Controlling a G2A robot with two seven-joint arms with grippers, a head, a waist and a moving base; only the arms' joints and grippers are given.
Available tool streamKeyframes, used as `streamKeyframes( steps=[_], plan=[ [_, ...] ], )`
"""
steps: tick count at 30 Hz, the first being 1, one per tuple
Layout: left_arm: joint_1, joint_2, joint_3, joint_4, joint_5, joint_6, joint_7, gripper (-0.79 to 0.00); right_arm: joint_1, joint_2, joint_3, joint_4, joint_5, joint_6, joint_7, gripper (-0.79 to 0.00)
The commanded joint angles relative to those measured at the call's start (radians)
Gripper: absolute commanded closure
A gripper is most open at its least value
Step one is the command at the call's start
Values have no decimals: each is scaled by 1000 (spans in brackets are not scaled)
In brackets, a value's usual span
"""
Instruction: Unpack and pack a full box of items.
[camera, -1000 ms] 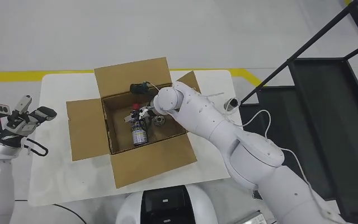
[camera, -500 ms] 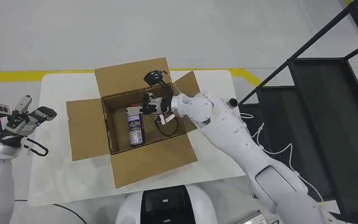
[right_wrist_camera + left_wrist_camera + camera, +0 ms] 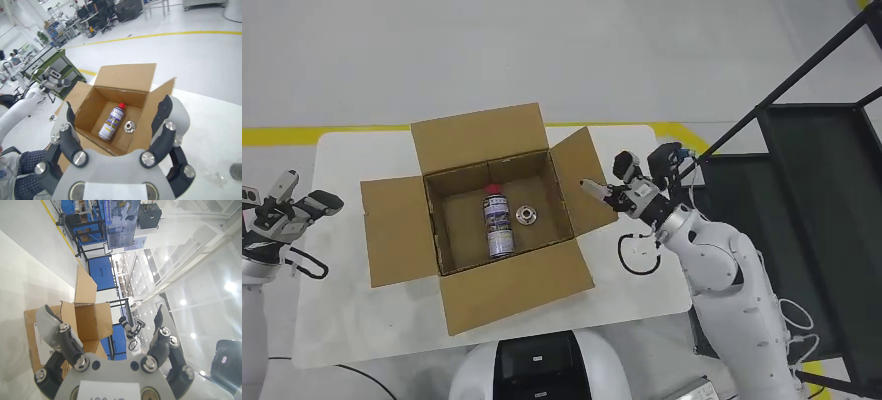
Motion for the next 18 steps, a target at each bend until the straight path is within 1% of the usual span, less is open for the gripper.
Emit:
streamKeyframes(
  steps=[1, 4, 5, 8, 13, 16, 18],
  plan=[
    [0, 0, 0, 0, 0, 0, 0, -785, -26, 2, 33, 14, -5, 7, -41, -785],
    [0, 0, 0, 0, 0, 0, 0, -785, -54, 5, 83, 51, 22, 10, -90, -785],
    [0, 0, 0, 0, 0, 0, 0, -785, -64, 6, 104, 65, 33, 28, -99, -785],
    [0, 0, 0, 0, 0, 0, 0, -785, -69, 9, 142, 92, 56, 87, -72, -785],
    [0, 0, 0, 0, 0, 0, 0, -785, -12, 19, 170, 177, 50, 191, 77, -785],
    [0, 0, 0, 0, 0, 0, 0, -785, 44, 26, 165, 243, 19, 224, 168, -785],
    [0, 0, 0, 0, 0, 0, 0, -785, 80, 30, 161, 284, -11, 244, 208, -785]
  ],
)
